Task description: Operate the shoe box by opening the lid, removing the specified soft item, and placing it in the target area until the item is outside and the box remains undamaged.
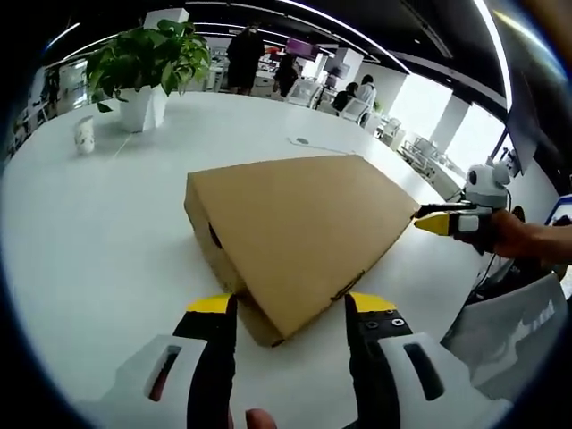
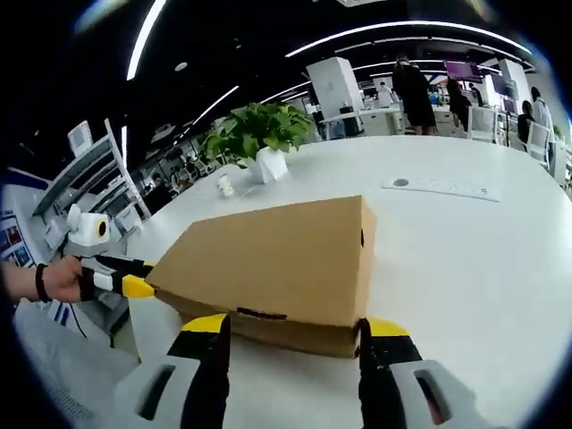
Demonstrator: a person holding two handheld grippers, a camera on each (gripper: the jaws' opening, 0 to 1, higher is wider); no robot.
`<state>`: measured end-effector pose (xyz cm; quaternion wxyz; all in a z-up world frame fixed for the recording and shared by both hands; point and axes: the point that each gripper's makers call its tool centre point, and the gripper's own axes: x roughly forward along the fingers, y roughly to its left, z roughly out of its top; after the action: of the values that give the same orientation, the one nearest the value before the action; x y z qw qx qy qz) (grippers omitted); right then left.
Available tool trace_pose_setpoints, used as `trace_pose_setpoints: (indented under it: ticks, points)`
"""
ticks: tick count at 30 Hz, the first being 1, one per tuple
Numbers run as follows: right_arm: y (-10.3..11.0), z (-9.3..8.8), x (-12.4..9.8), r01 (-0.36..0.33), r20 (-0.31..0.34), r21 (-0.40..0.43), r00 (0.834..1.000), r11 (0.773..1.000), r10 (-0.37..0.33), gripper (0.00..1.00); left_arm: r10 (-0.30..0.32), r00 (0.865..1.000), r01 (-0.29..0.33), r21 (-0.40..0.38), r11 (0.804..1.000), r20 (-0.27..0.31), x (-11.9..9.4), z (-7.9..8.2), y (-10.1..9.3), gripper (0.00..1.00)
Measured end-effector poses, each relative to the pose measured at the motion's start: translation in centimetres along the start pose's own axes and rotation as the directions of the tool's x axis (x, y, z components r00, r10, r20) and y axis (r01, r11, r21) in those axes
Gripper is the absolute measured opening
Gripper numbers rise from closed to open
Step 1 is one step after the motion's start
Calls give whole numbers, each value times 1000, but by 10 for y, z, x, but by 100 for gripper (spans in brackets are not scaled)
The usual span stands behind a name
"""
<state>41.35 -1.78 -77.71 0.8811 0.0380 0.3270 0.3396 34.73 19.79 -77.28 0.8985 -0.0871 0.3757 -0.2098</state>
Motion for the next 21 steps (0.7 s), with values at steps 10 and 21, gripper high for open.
trace_pose_setpoints:
  ticks: [10, 21]
  points:
    - [-5, -2, 0, 44, -7, -31, 999, 999, -44, 45, 32, 999, -30, 80, 996, -24, 3, -2, 1, 46]
    - [-4, 3, -4, 54, 5, -25, 999, 998, -54, 44, 41, 999, -40, 76, 996, -8, -1, -1, 2, 44]
